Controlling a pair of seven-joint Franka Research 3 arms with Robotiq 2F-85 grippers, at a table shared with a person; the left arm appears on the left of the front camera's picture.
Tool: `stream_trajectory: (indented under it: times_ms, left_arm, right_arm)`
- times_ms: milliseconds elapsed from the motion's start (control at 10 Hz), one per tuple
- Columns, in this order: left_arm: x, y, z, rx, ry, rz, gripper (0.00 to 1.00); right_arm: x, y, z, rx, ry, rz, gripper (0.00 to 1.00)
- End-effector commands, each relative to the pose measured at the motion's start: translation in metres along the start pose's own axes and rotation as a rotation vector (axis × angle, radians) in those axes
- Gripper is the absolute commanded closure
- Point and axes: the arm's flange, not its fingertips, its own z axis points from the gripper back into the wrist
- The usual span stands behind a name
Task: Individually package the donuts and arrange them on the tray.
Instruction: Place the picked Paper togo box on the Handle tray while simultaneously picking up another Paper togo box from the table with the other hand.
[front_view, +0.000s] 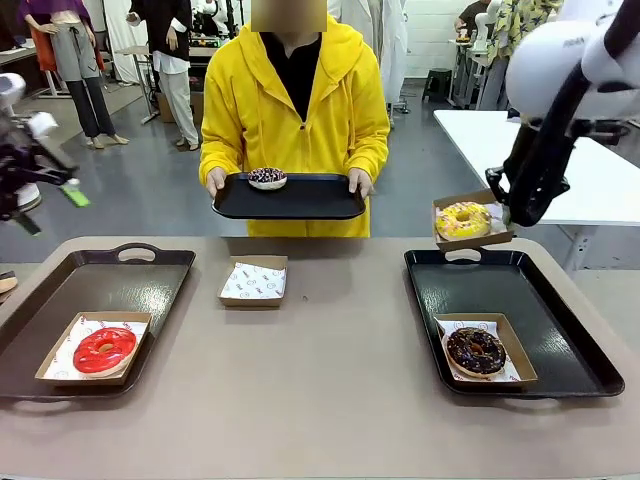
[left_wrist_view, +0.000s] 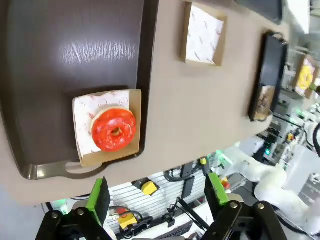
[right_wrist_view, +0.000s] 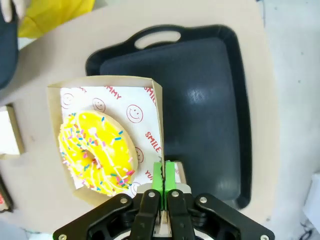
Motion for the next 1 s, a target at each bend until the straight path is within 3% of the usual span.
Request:
stream_trajectory:
  times_ms: [0,300,700,900]
  left_arm:
    - [0.03,-0.025,-0.023,0.136,0.008,0.034,0.01]
    - [0.06,-0.074,-0.081,0.277,0.013,0.031,0.01]
    - [0.09,-0.112,-0.146,0.415,-0.048,-0.011,0.01]
    - [0.099,-0.127,-0.175,0.456,-0.097,-0.059,0.01]
  right_arm:
    - [0.006,-0.005,-0.021,0.044,-0.022,0.042,0.99]
    - [0.025,-0.004,-0.042,0.014,0.019,0.095,0.99]
    - [0.034,-0.009,-0.067,0.0,0.083,0.107,0.99]
    - [0.026,-0.003,-0.061,0.004,0.051,0.096,0.99]
